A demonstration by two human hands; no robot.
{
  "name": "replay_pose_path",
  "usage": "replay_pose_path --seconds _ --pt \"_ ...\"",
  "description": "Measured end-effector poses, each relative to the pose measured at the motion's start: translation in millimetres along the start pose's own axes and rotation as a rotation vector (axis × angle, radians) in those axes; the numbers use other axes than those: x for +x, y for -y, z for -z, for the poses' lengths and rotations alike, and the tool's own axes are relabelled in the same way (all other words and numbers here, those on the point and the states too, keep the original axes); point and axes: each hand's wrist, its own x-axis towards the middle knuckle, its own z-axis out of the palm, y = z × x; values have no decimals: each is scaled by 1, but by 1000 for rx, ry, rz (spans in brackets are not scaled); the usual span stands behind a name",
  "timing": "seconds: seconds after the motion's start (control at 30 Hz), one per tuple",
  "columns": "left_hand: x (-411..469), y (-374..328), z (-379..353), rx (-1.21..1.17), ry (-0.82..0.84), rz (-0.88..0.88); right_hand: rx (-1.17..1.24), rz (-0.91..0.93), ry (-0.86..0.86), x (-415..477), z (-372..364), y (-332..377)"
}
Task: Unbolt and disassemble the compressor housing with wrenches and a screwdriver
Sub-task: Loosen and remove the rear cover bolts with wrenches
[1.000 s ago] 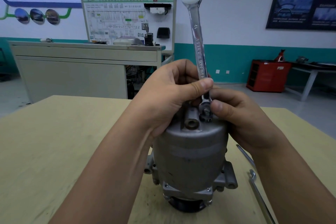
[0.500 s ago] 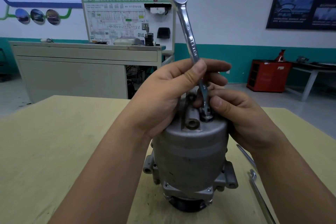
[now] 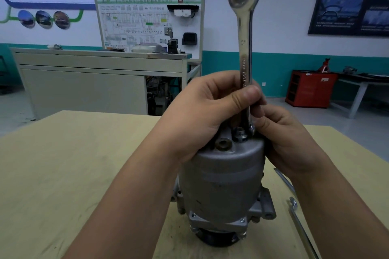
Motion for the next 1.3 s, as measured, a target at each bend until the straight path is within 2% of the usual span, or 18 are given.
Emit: replay_pose_path --seconds 0.27,0.6,0.77,1.1,1.3 --pt "0 0 -1 -52 -87 -38 -38 -12 -10 0 0 2" --pt "2 -1 -4 35 -62 -70 -48 -6 -50 1 -3 1" --pt "3 -2 -5 121 -43 -41 32 -11 -78 1 -5 1" --pt "3 -2 -4 -3 -37 -8 34 7 -101 1 -6 1" --pt "3 0 -4 9 -88 0 18 9 -115 3 -6 0"
